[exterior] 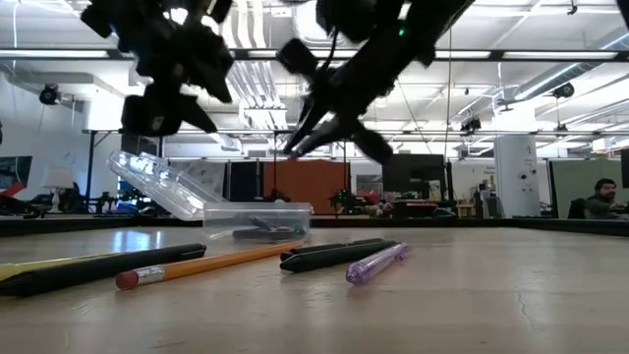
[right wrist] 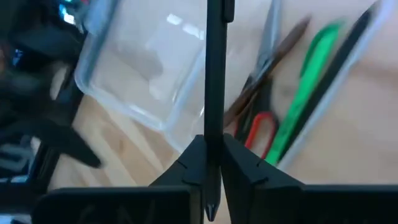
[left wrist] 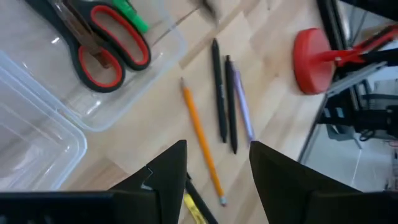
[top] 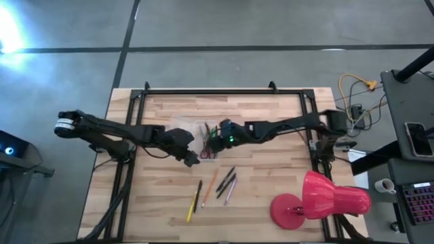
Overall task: Pick & place school supplies into a supply box
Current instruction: Put the black pen into the transparent supply box, then put the yellow pen into the transparent supply box
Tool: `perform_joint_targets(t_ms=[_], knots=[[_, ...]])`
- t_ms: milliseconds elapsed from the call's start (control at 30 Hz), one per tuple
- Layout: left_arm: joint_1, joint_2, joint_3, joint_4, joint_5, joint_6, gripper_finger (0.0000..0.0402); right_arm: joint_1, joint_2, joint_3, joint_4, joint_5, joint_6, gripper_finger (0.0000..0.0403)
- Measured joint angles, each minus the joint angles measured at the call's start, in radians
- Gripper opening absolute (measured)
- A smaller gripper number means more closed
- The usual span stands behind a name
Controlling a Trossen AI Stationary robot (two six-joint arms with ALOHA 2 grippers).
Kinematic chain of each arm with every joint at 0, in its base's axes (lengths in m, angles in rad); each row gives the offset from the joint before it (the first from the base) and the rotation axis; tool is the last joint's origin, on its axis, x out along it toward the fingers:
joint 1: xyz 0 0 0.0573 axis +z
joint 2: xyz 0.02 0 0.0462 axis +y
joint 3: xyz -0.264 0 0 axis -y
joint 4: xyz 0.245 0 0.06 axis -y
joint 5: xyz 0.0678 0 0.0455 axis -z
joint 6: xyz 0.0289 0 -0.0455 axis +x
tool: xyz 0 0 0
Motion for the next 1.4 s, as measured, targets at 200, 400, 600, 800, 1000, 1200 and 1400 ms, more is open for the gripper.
perform_joint_targets(t_ms=[200,400,600,800,1000,1200,1400], knots=[[-0.007,-0.076,-0.012,-0.037,-0.001,0.000,0.0160,-0.024,0.112,0.055,0.028,-0.091,0.070,0.0088],[-0.036,-0.090,-0.017,-0.038,-0.001,0.000,0.0160,-0.023,0.086,0.060,0.016,-0.077,0.023,0.0129],[-0.131,-0.075,-0.034,-0.037,0.001,-0.027,0.0160,-0.007,0.006,0.066,-0.086,-0.094,-0.325,0.0140],[-0.184,-0.054,-0.062,-0.016,0.000,-0.027,0.0160,0.039,-0.025,0.070,-0.224,-0.157,-0.454,0.0133],[-0.182,-0.013,-0.065,0.089,-0.056,-0.085,0.0160,0.057,-0.032,0.070,-0.260,-0.152,-0.455,0.0134],[-0.247,0.023,-0.066,0.108,-0.055,-0.162,0.0160,0.055,-0.031,0.075,-0.261,-0.151,-0.454,0.0136],[-0.337,0.072,-0.066,0.106,-0.124,-0.259,0.0160,0.057,-0.030,0.077,-0.260,-0.152,-0.454,0.0129]])
